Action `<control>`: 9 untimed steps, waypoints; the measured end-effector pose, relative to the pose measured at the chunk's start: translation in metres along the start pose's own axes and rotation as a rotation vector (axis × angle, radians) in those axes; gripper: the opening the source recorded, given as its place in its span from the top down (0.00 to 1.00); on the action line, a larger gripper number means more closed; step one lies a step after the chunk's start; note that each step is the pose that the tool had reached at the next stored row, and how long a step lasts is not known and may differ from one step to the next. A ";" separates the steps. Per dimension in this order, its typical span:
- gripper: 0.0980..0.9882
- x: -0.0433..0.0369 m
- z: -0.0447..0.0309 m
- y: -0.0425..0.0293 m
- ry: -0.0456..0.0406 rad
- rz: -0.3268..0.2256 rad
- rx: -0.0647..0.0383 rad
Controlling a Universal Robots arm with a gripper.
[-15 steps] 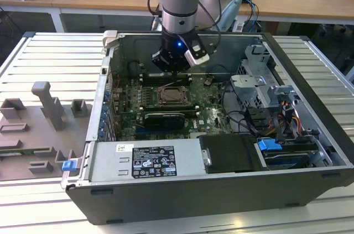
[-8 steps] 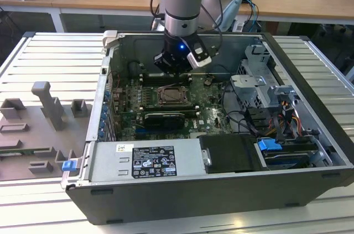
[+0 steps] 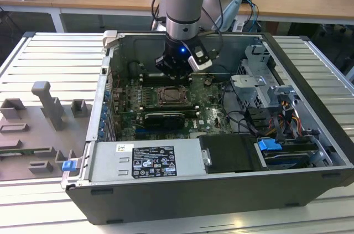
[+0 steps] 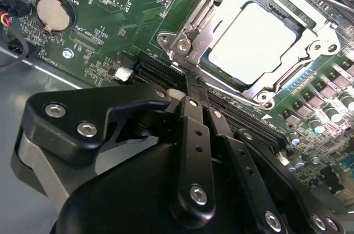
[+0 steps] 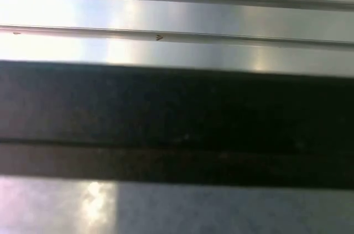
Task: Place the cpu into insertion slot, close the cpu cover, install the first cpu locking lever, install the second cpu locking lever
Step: 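Install the first cpu locking lever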
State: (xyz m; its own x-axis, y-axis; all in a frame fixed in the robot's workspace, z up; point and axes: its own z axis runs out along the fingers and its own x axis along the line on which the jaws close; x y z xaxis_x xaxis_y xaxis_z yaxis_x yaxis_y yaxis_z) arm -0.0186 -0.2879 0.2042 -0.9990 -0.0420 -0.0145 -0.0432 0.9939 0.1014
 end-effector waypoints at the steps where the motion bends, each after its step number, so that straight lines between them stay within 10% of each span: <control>1: 0.99 -0.0001 0.0002 0.0000 -0.0001 0.000 0.001; 9: 0.99 -0.0004 0.0026 -0.0001 0.0000 0.000 0.012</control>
State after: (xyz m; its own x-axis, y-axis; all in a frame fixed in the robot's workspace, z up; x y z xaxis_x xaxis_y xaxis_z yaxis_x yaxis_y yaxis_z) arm -0.0181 -0.2877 0.2016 -0.9990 -0.0422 -0.0145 -0.0433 0.9950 0.0896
